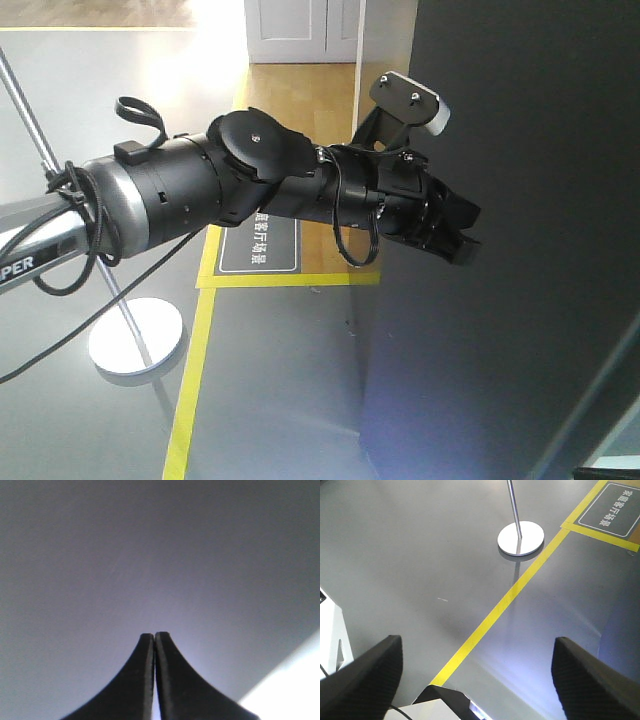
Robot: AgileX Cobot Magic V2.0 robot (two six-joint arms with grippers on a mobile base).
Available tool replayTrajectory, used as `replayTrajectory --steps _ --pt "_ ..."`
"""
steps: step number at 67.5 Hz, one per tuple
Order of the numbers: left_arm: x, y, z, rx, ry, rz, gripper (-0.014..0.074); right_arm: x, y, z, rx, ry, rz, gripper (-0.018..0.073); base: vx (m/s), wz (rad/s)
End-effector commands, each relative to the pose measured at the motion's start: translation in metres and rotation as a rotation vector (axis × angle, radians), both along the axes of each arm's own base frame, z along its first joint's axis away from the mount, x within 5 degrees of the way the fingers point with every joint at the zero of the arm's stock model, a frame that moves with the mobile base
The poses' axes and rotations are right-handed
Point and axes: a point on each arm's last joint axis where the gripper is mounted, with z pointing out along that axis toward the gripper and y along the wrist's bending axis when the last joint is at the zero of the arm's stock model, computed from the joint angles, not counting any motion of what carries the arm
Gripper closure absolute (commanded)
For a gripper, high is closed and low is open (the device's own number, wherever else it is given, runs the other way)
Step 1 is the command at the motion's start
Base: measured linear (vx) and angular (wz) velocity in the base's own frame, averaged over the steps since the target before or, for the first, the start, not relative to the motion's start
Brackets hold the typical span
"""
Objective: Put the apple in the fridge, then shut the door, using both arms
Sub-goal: 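Push the refrigerator door shut with the left gripper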
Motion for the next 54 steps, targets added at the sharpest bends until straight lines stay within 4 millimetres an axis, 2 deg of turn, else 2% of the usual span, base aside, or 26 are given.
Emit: replayTrajectory --steps 1,13,22,35,54 --pt "-0.014 0.009 0.047 -0.096 -0.055 -0.01 0.0603 0.003 0.002 0.011 0.046 -0.043 -0.012 -0.002 0.0 0.0" --pt "-0.029 0.022 0.069 -0.064 -0.079 -0.032 0.0603 0.003 0.002 0.011 0.047 -0.042 -0.012 -0.002 0.0 0.0" --pt "-0.036 0.037 0.078 -0.007 -0.065 0.038 0.0603 0.003 0.002 0.011 0.047 -0.042 -0.012 -0.002 0.0 0.0" --pt "-0.046 0.061 0.066 0.076 -0.047 0.162 0.0603 0.003 0.002 0.011 0.047 -0.042 -0.012 -0.002 0.0 0.0" --pt "-0.08 0.109 0.055 0.12 -0.082 0.301 0.0603 0.003 0.002 0.011 0.047 -0.042 -0.012 -0.002 0.0 0.0"
